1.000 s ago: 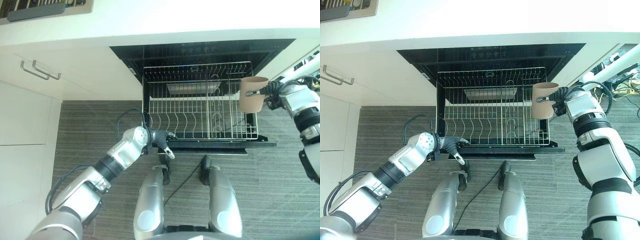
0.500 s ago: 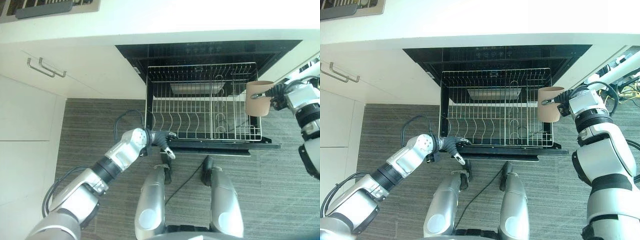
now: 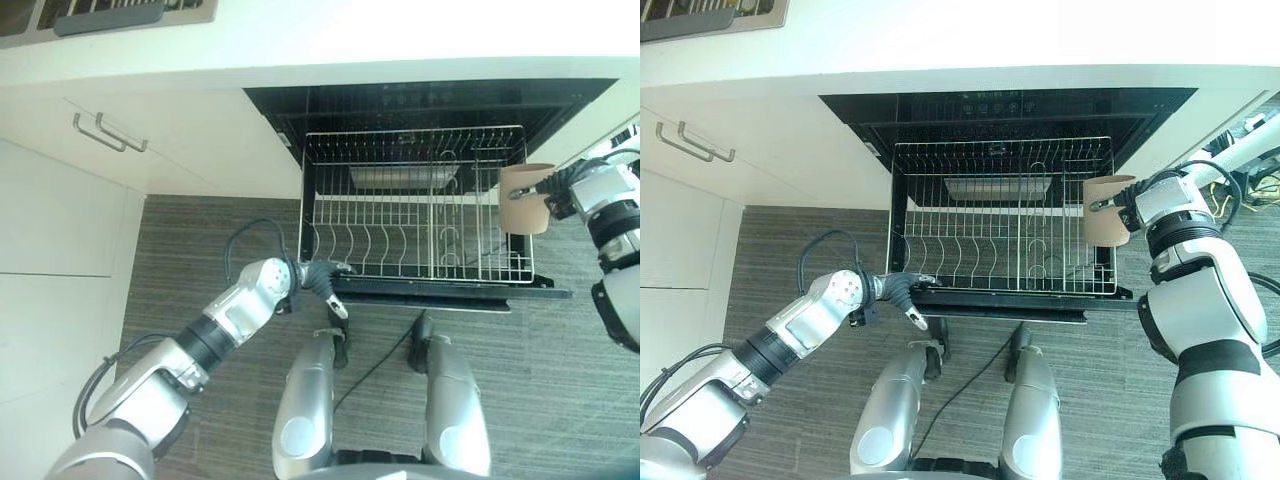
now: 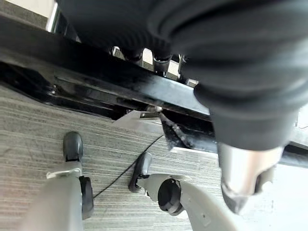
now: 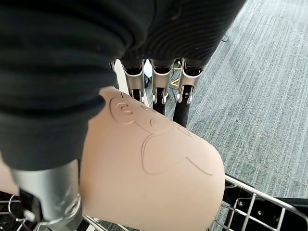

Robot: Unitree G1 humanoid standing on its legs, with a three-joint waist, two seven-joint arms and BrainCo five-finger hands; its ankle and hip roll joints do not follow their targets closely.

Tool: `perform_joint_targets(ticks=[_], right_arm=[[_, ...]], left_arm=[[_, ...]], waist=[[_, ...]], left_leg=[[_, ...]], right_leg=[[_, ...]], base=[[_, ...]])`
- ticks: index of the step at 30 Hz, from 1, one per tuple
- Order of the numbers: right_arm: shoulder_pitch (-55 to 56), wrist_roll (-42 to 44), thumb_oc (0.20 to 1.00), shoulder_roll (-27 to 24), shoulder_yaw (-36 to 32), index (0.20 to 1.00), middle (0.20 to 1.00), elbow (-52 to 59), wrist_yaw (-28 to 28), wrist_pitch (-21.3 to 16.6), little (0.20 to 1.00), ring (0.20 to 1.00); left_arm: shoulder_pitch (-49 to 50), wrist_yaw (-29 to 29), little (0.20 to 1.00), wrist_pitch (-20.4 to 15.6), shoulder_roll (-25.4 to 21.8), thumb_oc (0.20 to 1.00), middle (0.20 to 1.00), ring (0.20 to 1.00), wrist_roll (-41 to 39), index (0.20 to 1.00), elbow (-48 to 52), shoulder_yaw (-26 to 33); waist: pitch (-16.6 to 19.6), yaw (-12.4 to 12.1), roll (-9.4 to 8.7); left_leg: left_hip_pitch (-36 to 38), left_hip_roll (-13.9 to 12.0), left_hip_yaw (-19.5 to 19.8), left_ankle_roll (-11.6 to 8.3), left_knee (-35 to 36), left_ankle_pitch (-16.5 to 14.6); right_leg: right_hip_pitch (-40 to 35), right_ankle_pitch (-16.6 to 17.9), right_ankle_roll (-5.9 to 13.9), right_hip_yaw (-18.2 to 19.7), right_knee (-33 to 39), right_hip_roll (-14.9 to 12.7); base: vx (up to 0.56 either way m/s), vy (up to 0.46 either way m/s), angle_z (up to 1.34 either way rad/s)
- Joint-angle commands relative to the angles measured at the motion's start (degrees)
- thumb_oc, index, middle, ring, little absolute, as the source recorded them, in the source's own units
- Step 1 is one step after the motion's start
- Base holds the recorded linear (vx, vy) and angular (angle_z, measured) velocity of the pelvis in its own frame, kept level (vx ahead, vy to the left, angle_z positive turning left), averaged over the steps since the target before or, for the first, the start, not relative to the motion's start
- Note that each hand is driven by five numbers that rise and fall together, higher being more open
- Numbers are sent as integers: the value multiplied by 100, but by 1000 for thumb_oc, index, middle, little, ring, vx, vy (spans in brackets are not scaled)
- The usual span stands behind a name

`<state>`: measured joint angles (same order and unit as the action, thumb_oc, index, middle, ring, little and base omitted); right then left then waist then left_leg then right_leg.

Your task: Place the dishes in the dishwasher.

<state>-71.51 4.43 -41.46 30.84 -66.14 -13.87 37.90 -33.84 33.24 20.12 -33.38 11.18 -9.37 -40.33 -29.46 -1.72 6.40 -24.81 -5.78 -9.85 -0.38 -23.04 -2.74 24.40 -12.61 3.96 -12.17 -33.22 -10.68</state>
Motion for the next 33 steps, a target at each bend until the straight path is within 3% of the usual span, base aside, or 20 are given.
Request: perform_joint_targets(ticks=[1,9,10,11,12,19,33], right_arm=[[-163,30,200,34,-28,200,200,-397,-9,55,200,200],[-231,96,200,-22,-27,200,200,-610,107,130,200,200],[-233,85,200,-29,-30,200,200,-620,111,134,200,200],[-268,107,200,-44,-39,200,200,-642,139,153,200,200],[-285,105,200,-54,-33,200,200,-669,135,164,200,200],[-357,37,200,-27,6,200,200,-815,149,239,200,200],[-476,-298,200,432,254,200,200,-640,2,341,200,200]], left_arm=[[1352,322,1000,252,-702,1000,1000,1000,-335,1000,395,-634],[1442,-34,1000,142,-816,1000,1000,1000,-645,1000,710,-679],[1450,-57,1000,135,-818,1000,1000,1000,-683,1000,740,-676],[1472,-120,1000,116,-831,1000,1000,1000,-731,1000,815,-673],[1496,-174,1000,97,-830,1000,1000,1000,-760,1000,842,-684],[1743,-401,1000,-158,-909,1000,1000,1000,-792,1000,1247,-620],[1695,-464,1000,-95,-942,1000,1000,1000,-781,1000,1530,-709]], waist=[[-33,-403,180],[-33,-461,409],[-33,-462,418],[-33,-482,470],[-33,-488,478],[-33,-592,706],[-33,-709,628]], left_leg=[[-145,90,306,-304,-176,-426],[-520,198,371,-277,-424,-514],[-484,222,400,-306,-497,-677],[-658,241,415,-260,-534,-557],[-625,271,450,-291,-619,-728],[-827,379,478,-282,-496,-586],[-751,367,500,-276,-341,-485]], right_leg=[[267,-25,84,-177,-69,-465],[665,-161,66,-131,-469,-642],[640,-321,115,-81,-569,-663],[822,-211,66,-95,-642,-708],[795,-379,113,-48,-743,-731],[1061,-324,143,-41,-761,-804],[948,-323,138,-190,-705,-710]], base=[[0,0,0],[-3,20,8],[-10,25,4],[74,12,11],[-9,22,20],[-19,21,5],[-3,-8,1]])
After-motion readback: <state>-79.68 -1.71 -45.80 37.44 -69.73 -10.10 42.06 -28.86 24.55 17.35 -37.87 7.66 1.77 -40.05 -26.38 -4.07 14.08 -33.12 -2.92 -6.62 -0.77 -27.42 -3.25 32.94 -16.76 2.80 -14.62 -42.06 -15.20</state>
